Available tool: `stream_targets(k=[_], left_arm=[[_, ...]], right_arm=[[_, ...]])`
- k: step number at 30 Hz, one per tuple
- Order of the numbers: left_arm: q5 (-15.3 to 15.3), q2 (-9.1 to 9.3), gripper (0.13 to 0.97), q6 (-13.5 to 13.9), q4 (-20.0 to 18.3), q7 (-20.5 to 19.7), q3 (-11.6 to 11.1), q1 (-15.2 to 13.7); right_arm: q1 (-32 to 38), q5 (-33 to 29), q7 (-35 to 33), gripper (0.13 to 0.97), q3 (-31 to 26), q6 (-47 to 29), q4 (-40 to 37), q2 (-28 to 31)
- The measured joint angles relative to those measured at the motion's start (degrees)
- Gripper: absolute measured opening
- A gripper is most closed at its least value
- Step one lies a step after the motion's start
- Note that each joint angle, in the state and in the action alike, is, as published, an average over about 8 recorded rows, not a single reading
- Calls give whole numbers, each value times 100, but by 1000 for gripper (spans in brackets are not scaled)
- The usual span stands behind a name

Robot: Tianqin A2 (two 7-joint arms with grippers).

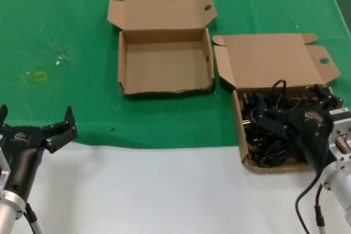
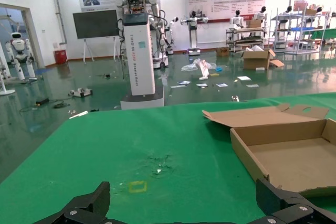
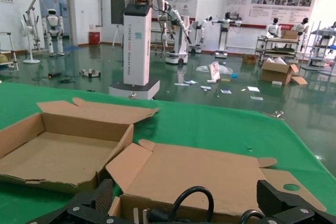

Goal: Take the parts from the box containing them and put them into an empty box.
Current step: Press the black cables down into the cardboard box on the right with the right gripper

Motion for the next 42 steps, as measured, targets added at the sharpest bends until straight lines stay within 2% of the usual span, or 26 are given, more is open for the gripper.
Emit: stream_targets(k=[23,32,40,42], left_arm=[[0,0,966,0,0,0,0,0],[0,0,927,0,0,0,0,0],[1,0,816,0,0,0,0,0],[1,0,816,0,0,0,0,0]], right_arm=[[0,0,0,966,0,0,0,0],[0,3,-11,966,30,-35,-4,-19],[35,54,37,966,-4,-149,4,129],[67,76,103,966,-120,-134,23,296]])
